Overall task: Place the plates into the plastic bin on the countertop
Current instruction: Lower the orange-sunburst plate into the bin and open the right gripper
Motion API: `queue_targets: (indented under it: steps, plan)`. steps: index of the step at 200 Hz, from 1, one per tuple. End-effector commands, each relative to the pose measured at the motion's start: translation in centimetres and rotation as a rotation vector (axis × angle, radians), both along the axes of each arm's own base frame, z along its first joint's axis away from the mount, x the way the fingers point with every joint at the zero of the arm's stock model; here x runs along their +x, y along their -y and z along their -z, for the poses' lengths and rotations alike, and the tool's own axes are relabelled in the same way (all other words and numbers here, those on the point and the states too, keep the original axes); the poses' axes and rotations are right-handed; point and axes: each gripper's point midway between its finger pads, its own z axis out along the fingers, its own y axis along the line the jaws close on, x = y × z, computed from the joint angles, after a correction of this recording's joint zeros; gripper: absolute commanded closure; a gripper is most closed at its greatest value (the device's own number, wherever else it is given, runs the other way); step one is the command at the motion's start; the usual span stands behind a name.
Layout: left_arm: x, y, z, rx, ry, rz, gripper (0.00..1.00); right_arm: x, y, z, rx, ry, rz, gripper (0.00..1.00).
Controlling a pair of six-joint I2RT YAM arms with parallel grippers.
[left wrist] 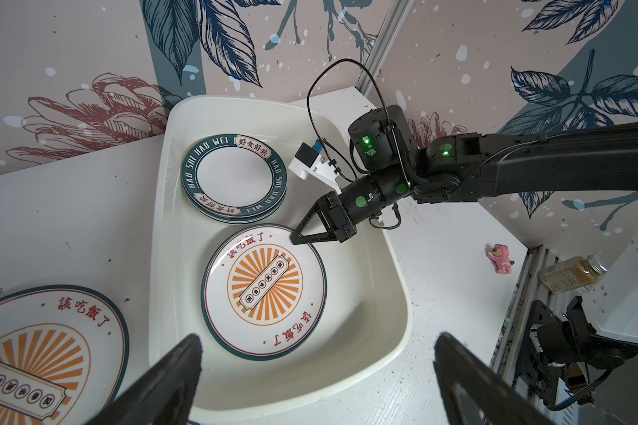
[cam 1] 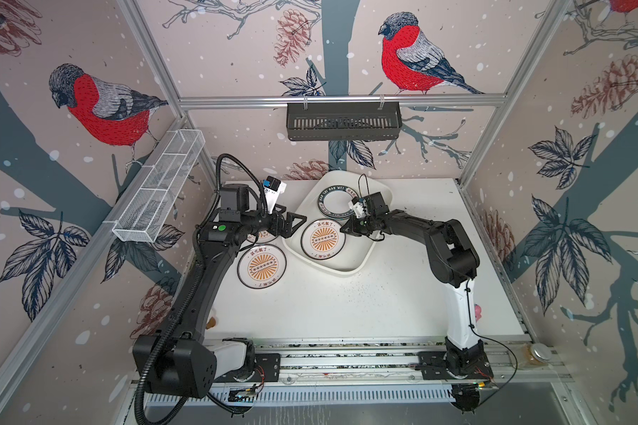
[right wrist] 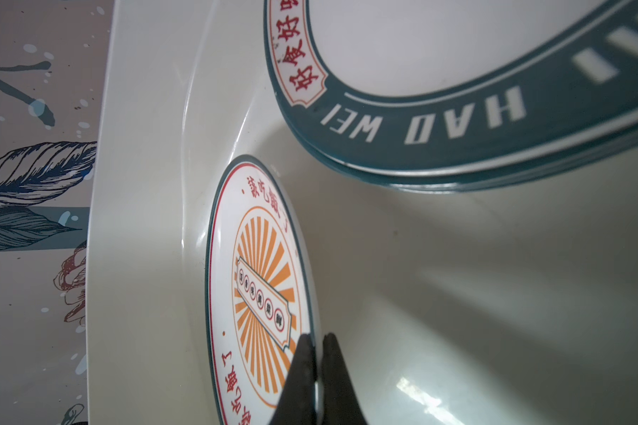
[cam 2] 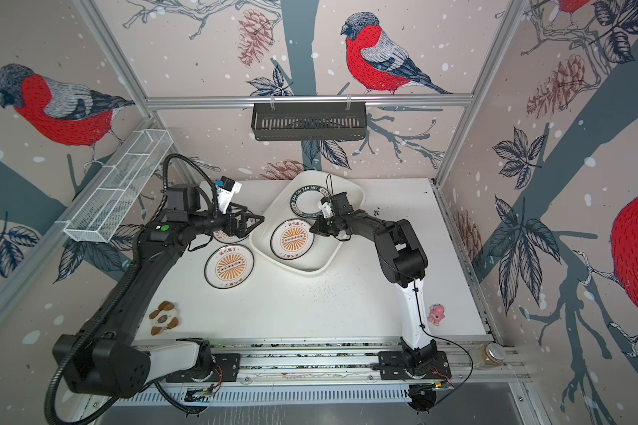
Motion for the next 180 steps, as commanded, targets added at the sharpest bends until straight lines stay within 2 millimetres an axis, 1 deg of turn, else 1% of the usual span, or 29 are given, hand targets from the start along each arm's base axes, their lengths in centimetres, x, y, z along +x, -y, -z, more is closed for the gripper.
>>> queue_targets:
  steps: [1, 26, 60, 135, 180]
  plan:
    - [0.3, 0.2, -0.7, -0.016, 0.028, 0.015, 0.03, -0.1, 0.3, 0.7, -0.023, -0.013, -0.012, 0.94]
    - [0.4, 0.1, -0.3, -0.023, 0.019, 0.009, 0.03, -0.2, 0.3, 1.0, -0.031, -0.019, -0.017, 0.93]
    - [1.0, -0.1, 0.8, -0.032, -0.006, -0.017, 0.03, 0.0, 0.5, 1.4, -0.048, -0.024, -0.023, 0.91]
    - [1.4, -0.2, 1.1, -0.036, -0.016, -0.039, 0.03, 0.2, 0.5, 2.1, -0.065, -0.041, -0.035, 0.88]
    - [1.9, -1.0, 2.5, 0.006, -0.024, -0.086, 0.03, 0.4, 0.4, 2.4, -0.072, -0.049, -0.037, 0.85]
